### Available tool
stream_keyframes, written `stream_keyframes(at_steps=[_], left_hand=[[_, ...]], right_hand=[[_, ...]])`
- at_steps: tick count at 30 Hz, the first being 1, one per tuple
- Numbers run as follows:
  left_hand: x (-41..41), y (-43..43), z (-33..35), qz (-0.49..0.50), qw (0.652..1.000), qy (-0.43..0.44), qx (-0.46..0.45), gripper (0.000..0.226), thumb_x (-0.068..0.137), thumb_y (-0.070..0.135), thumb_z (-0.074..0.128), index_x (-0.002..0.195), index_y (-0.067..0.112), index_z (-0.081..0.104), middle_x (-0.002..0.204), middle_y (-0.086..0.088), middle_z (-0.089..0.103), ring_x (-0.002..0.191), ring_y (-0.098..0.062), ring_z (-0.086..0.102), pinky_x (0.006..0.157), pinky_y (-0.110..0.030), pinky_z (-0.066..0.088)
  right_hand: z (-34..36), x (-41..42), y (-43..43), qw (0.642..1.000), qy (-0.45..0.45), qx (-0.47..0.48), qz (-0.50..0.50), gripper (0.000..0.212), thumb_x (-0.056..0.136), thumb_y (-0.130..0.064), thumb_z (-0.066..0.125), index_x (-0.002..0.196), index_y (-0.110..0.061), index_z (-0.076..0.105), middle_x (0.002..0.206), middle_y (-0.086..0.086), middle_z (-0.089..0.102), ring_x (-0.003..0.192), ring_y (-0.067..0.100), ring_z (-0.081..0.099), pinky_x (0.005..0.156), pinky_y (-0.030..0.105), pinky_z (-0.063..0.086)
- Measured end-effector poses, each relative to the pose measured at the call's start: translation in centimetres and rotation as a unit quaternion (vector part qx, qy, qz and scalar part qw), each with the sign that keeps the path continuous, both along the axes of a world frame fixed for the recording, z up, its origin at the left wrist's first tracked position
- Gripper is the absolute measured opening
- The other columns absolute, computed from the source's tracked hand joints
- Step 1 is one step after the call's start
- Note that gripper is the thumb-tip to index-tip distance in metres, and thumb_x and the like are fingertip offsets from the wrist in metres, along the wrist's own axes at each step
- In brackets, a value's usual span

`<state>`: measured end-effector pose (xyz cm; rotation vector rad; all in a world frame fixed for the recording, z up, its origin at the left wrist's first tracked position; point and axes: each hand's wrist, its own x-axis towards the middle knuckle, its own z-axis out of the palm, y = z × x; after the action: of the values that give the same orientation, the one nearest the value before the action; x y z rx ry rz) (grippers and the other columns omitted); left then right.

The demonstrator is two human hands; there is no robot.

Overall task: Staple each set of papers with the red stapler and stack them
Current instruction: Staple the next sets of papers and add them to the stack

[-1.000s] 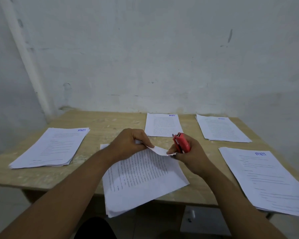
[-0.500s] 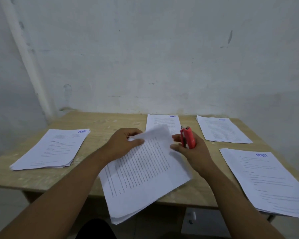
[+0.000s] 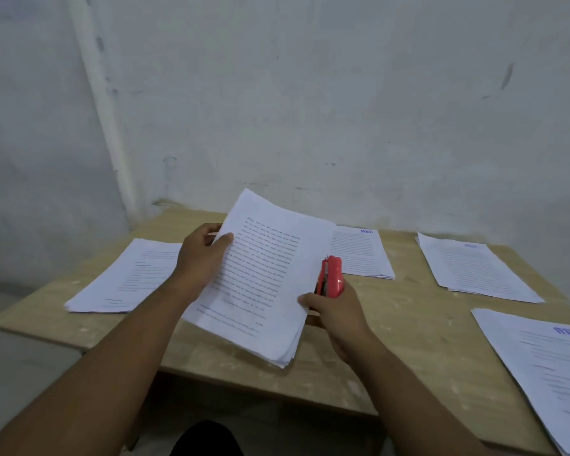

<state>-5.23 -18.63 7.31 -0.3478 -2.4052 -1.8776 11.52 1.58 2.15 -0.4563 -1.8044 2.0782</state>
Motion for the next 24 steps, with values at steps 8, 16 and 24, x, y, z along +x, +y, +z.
stream_keyframes(at_steps=[8,16,24], left_hand=[[-6.2,-11.3,-1.3,0.004,0.96,-0.071,-0.269,0.044,0.097,0.017,0.065,0.139,0.018,0.056,0.135,-0.008,0.062,0.111,-0.025,0.059,0.089,-0.034,0.044],[-11.8,-17.9,-4.6,0.105,0.951,-0.022,-0.29,0.041,0.092,0.005,0.06,0.132,0.013,0.063,0.131,-0.012,0.066,0.1,-0.025,0.056,0.083,-0.034,0.041],[-15.4,-21.4,-7.4,0.146,0.932,-0.049,-0.327,0.044,0.089,0.021,0.068,0.131,0.009,0.066,0.13,-0.018,0.068,0.113,-0.04,0.063,0.089,-0.039,0.047]], right_hand=[[0.3,-11.0,-6.7,0.998,-0.035,0.05,0.025,0.04,0.08,0.004,0.078,0.113,-0.016,0.068,0.107,0.005,0.079,0.097,0.025,0.078,0.079,0.043,0.067],[-1.1,-20.1,-14.6,0.969,-0.097,0.22,0.057,0.046,0.078,-0.011,0.085,0.117,-0.015,0.061,0.107,0.003,0.069,0.096,0.025,0.069,0.085,0.04,0.06],[-2.4,-24.0,-17.4,0.932,-0.103,0.342,0.062,0.027,0.089,-0.012,0.073,0.111,-0.015,0.057,0.103,0.001,0.06,0.094,0.023,0.061,0.077,0.03,0.045]])
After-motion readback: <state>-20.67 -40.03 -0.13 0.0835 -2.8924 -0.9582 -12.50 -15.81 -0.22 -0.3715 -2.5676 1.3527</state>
